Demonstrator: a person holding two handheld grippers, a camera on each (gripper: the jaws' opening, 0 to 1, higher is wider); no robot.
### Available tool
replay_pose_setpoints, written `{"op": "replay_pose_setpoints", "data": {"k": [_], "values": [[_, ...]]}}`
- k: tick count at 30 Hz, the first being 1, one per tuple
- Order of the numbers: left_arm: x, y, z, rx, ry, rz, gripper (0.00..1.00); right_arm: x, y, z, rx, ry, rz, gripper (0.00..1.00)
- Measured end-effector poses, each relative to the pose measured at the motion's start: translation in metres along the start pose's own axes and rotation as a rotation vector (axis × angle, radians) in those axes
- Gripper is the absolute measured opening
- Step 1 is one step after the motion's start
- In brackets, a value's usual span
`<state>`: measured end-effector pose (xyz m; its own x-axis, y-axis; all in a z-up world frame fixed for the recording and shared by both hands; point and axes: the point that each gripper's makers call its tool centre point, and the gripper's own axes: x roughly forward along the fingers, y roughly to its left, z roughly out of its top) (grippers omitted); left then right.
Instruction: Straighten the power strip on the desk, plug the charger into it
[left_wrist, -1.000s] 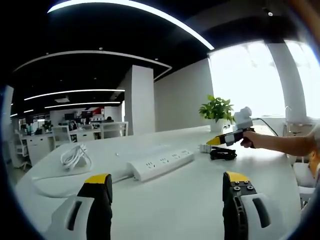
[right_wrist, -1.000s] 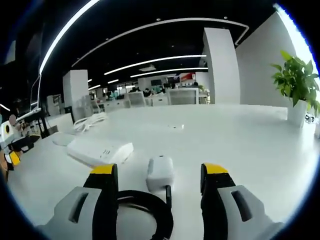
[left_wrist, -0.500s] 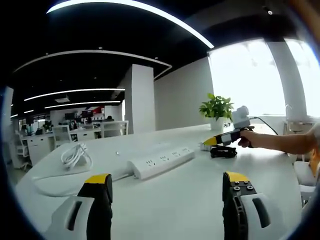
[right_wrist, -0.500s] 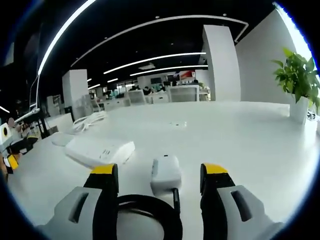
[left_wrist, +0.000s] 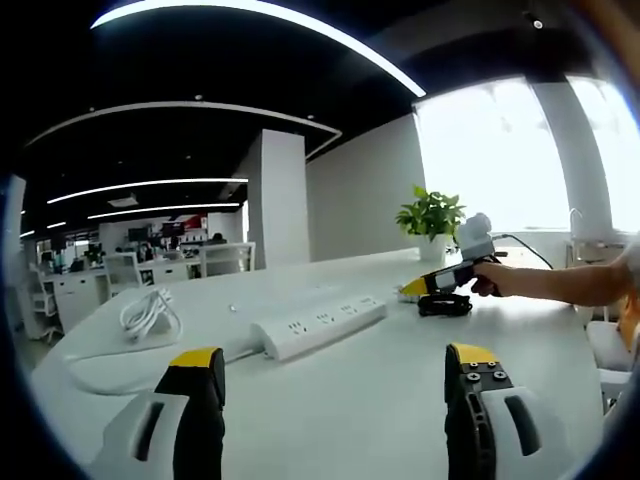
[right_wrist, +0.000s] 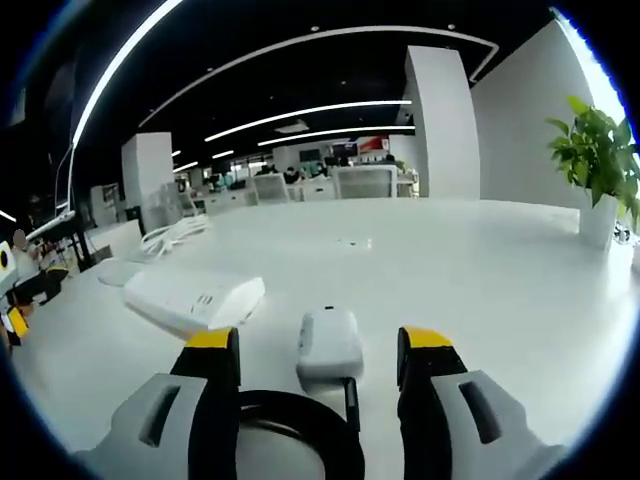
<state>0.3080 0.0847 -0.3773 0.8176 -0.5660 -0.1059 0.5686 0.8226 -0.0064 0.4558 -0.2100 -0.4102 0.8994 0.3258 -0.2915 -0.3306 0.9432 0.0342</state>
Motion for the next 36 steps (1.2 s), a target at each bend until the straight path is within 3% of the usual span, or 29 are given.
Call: {"op": "replay_pose_setpoints", "data": {"k": [17, 31, 36], "values": [[0.004, -0.002, 0.000, -0.003, -0.003, -0.009, 0.93, 0.000, -0.003, 0.001, 0.000, -0.002, -0.009, 0.48], [0.007, -0.001, 0.000, -0.007, -0.004, -0.011, 0.93, 0.005, -0.008, -0.008, -0.007, 0.023, -0.027, 0.43], [0.007, 0.000, -0.001, -0.008, -0.003, -0.010, 0.93, 0.007, -0.010, -0.009, -0.002, 0.025, -0.031, 0.35]]}}
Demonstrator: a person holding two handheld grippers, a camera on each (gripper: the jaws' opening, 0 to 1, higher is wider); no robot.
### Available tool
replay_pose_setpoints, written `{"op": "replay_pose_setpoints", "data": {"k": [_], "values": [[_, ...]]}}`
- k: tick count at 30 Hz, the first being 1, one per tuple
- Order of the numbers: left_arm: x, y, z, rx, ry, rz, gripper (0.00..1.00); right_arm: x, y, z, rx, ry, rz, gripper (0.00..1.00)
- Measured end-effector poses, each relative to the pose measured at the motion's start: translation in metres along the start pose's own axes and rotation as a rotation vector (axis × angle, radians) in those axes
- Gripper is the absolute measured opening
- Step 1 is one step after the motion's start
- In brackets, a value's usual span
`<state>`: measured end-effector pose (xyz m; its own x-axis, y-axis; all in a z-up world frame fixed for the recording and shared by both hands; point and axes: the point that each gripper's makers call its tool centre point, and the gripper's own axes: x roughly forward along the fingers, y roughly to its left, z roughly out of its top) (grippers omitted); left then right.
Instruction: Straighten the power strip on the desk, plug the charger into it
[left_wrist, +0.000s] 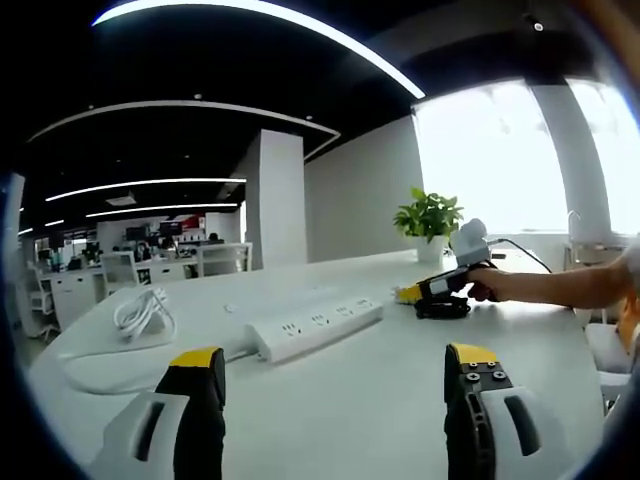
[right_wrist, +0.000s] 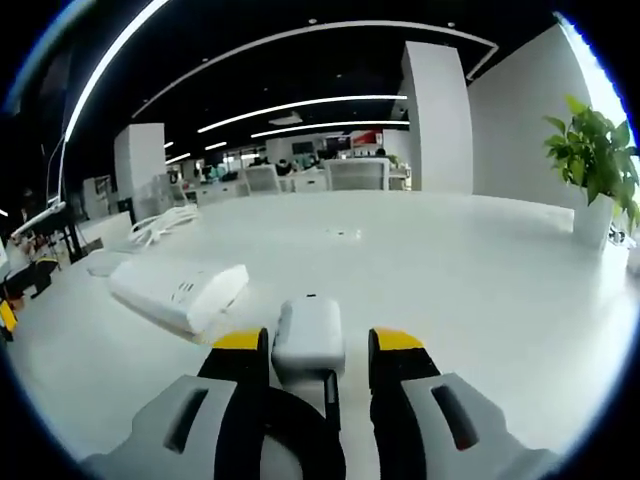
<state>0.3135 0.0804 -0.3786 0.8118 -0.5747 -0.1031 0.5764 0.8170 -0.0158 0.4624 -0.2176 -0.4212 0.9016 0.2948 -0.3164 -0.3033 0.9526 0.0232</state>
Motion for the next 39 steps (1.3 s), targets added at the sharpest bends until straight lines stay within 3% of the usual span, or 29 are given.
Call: {"op": "replay_pose_setpoints", "data": {"k": [8, 13, 31, 39], "values": [[0.001, 0.000, 0.000, -0.002, 0.000, 0.000, 0.92, 0.002, 0.002, 0.000, 0.000, 0.003, 0.002, 0.33], [0.001, 0.000, -0.001, -0.004, 0.000, -0.001, 0.92, 0.005, 0.006, 0.000, -0.022, 0.002, 0.003, 0.27], [0.000, 0.002, -0.002, -0.009, 0.003, -0.004, 0.92, 0.006, 0.005, 0.002, -0.081, 0.024, -0.017, 0.26], [-0.002, 0.005, -0.002, -0.010, 0.005, 0.002, 0.92, -0.003, 0.016, 0.023, -0.191, 0.014, -0.004, 0.25]]}}
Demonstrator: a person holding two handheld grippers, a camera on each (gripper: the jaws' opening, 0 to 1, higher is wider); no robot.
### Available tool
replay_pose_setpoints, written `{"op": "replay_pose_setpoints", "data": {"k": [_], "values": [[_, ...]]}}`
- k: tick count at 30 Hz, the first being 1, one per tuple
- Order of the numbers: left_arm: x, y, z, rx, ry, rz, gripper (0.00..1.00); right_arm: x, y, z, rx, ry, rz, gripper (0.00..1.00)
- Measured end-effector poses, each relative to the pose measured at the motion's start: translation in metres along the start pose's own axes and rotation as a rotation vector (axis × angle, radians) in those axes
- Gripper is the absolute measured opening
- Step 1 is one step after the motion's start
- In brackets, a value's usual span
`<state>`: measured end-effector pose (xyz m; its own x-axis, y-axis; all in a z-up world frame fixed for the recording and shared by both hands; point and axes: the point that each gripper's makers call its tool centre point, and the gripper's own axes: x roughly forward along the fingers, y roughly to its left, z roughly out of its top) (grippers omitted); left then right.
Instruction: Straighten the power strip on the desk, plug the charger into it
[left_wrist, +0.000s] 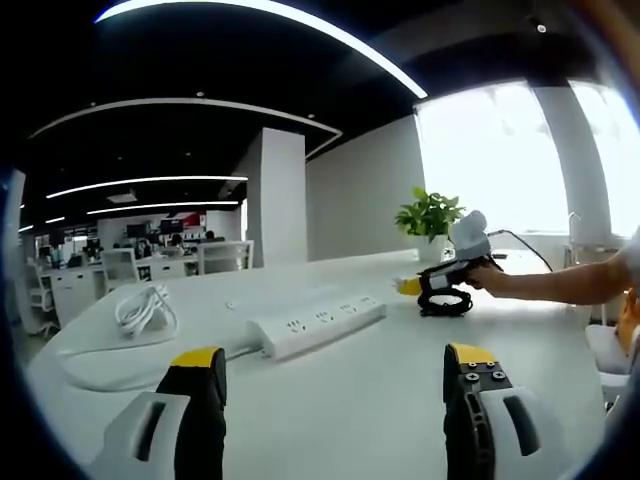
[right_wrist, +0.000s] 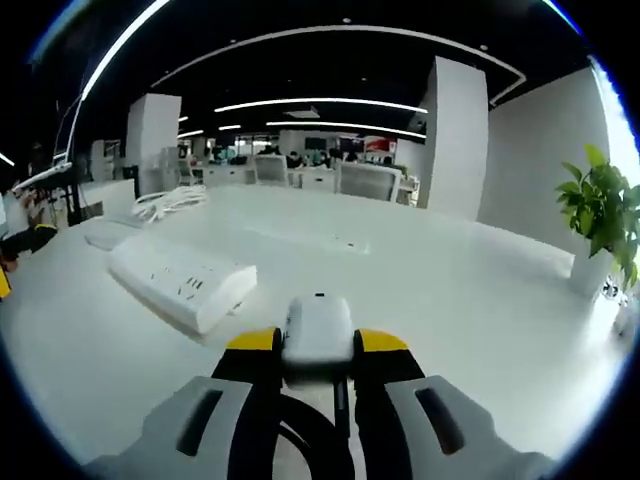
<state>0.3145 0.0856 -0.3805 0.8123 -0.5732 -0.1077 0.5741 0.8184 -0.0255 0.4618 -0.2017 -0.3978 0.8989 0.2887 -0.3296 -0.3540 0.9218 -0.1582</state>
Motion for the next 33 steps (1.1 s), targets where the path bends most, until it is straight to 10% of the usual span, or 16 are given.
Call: {"op": "replay_pose_setpoints", "data": {"k": [19, 33], "values": [[-0.006, 0.003, 0.005, -0.006, -0.018, 0.004, 0.91, -0.032, 0.029, 0.058, -0.256, 0.013, 0.045, 0.25], [-0.009, 0.004, 0.005, -0.007, -0.024, 0.011, 0.91, -0.039, 0.045, 0.086, -0.459, 0.164, 0.115, 0.25]]}}
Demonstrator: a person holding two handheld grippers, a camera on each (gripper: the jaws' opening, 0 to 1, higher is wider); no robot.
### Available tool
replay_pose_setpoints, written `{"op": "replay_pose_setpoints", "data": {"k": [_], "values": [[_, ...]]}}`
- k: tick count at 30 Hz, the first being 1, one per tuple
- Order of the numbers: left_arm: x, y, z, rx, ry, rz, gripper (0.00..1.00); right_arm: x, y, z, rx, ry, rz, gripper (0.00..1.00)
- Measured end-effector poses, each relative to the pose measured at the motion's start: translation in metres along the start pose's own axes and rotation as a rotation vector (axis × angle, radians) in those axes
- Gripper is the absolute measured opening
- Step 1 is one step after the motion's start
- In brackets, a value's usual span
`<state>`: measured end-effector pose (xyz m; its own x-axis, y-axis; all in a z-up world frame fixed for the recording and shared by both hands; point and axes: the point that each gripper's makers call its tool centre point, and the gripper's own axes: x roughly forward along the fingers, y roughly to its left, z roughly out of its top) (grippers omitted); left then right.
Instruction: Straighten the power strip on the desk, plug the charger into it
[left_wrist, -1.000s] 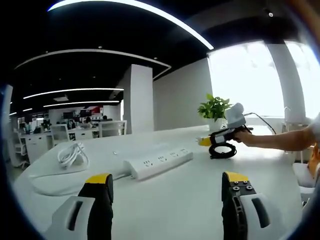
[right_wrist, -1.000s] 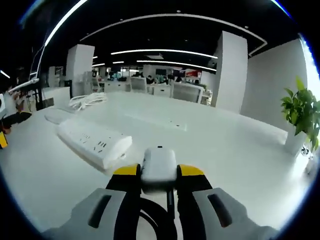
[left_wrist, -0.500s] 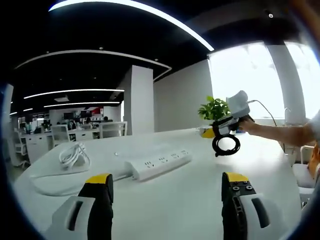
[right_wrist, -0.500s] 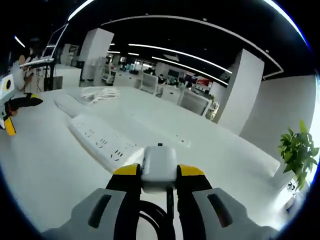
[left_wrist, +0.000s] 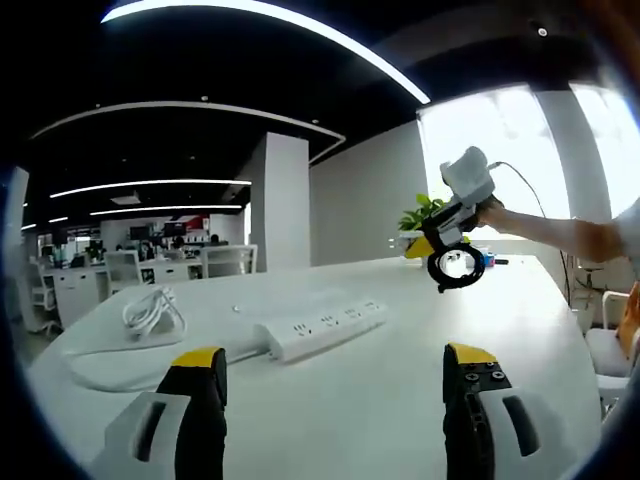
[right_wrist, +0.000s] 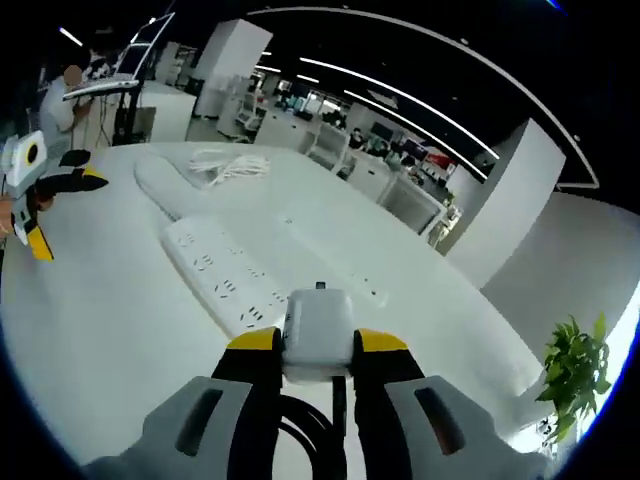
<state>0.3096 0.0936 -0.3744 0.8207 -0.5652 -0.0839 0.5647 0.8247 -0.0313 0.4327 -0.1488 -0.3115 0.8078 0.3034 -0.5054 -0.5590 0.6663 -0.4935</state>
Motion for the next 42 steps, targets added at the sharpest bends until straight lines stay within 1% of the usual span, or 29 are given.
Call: {"op": "replay_pose_setpoints", "data": {"k": [3, 7, 10, 13, 19, 25, 29, 32, 34, 42], "values": [[0.000, 0.000, 0.000, -0.001, 0.000, 0.000, 0.91, 0.002, 0.002, 0.003, -0.047, 0.055, 0.016, 0.25], [0.001, 0.000, 0.000, -0.004, -0.001, -0.002, 0.91, 0.006, 0.004, 0.010, -0.090, 0.082, 0.028, 0.25], [0.000, 0.001, 0.000, -0.004, 0.000, -0.001, 0.91, 0.008, 0.005, 0.011, -0.134, 0.114, 0.034, 0.25], [-0.001, 0.004, 0.000, -0.005, -0.001, 0.004, 0.91, 0.011, 0.006, 0.012, -0.157, 0.147, 0.048, 0.25], [-0.003, 0.007, 0.000, -0.007, -0.002, 0.011, 0.91, 0.012, 0.009, 0.016, -0.211, 0.184, 0.064, 0.25], [-0.002, 0.005, 0.000, -0.006, 0.000, 0.007, 0.91, 0.017, 0.013, 0.015, -0.282, 0.226, 0.084, 0.25], [0.000, 0.004, 0.001, -0.003, 0.000, 0.003, 0.91, 0.018, 0.017, 0.016, -0.322, 0.236, 0.091, 0.25], [0.001, 0.004, 0.000, -0.006, 0.001, 0.002, 0.91, 0.018, 0.020, 0.013, -0.352, 0.259, 0.092, 0.25], [0.002, 0.003, 0.000, -0.008, -0.001, 0.000, 0.91, 0.020, 0.022, 0.009, -0.391, 0.278, 0.089, 0.25], [-0.001, 0.001, -0.005, -0.009, 0.011, -0.005, 0.91, 0.024, 0.041, -0.003, -0.435, 0.306, 0.124, 0.25]]}}
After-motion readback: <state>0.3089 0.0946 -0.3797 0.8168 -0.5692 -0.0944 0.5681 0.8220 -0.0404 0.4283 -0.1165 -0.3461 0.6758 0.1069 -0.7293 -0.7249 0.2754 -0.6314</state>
